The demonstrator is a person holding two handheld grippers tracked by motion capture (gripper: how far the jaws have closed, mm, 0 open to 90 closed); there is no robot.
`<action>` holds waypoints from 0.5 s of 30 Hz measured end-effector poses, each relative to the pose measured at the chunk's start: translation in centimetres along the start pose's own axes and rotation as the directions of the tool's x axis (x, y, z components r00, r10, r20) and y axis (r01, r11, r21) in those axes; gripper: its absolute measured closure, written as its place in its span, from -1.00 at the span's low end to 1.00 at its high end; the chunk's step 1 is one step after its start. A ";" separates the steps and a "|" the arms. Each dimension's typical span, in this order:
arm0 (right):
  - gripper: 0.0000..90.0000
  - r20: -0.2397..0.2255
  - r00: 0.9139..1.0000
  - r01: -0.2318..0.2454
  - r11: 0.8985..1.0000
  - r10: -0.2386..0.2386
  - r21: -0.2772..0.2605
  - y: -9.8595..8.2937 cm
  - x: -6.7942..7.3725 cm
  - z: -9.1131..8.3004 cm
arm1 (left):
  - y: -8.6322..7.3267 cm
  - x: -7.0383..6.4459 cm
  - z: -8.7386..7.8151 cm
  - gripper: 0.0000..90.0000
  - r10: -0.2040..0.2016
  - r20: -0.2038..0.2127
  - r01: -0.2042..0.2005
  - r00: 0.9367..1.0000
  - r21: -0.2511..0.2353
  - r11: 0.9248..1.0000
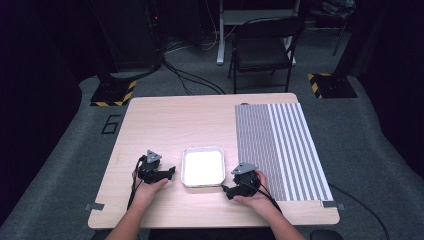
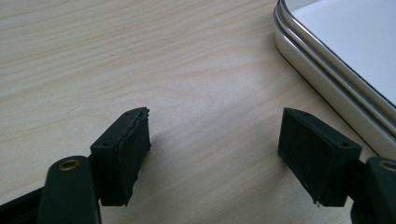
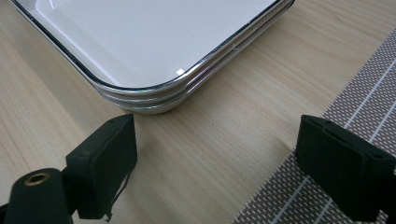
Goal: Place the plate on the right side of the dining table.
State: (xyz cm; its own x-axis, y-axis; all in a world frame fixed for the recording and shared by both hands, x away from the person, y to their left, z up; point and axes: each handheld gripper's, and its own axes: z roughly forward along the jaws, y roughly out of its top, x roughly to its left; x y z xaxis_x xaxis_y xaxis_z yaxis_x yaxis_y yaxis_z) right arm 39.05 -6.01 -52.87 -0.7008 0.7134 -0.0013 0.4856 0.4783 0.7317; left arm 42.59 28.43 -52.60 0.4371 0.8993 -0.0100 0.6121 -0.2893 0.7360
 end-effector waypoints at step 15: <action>-0.33 0.015 1.000 -0.019 1.000 0.020 -0.024 0.8 0.3 -2.2 | 0.7 -1.2 -1.4 -0.13 -0.038 0.077 0.033 0.996 0.065 0.997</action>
State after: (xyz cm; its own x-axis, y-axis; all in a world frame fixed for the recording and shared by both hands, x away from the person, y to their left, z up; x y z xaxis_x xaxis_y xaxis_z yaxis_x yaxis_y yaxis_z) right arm 38.06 -6.55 -50.83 -0.6832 0.7302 0.0031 0.4863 0.4518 0.7479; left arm 41.58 27.65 -51.09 0.4630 0.8818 -0.0900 0.6674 -0.2800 0.6900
